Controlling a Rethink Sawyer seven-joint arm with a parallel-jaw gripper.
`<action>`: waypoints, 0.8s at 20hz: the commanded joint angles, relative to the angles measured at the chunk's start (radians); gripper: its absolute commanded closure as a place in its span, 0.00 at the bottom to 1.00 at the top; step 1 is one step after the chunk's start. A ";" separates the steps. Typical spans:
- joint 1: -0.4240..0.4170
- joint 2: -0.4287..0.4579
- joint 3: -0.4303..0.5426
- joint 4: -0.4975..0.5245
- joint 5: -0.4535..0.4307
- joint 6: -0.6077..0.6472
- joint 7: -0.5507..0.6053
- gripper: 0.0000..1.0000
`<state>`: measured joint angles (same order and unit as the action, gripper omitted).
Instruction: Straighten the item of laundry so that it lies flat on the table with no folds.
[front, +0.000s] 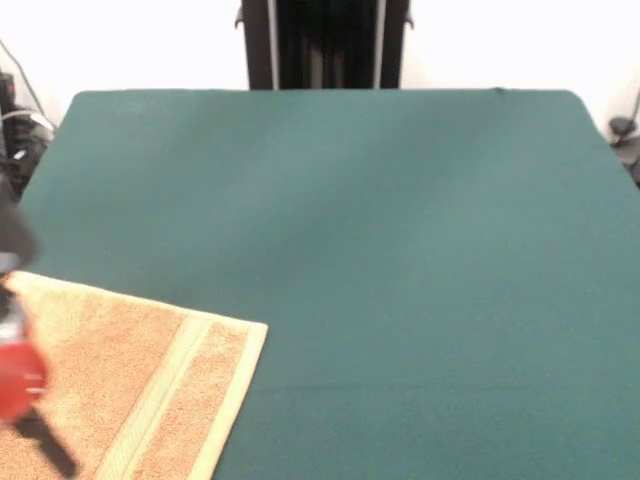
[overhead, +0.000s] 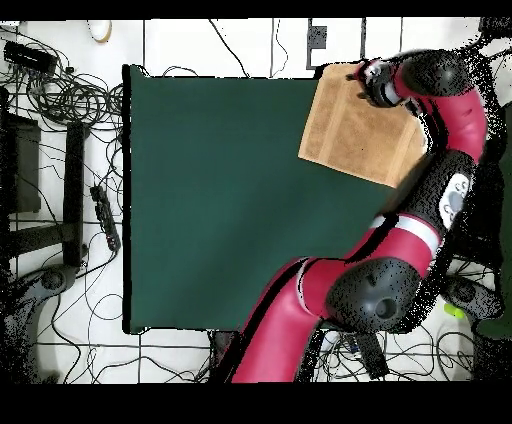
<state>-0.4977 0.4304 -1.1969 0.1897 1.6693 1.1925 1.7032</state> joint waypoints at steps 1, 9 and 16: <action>0.102 0.139 -0.043 -0.121 -0.022 -0.085 -0.012 0.00; 0.167 0.140 0.038 -0.061 -0.066 -0.207 0.079 0.00; 0.160 0.124 -0.012 -0.060 -0.066 -0.124 0.171 0.00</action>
<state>-0.3916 0.5055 -1.1984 0.1611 1.6491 0.9816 1.7032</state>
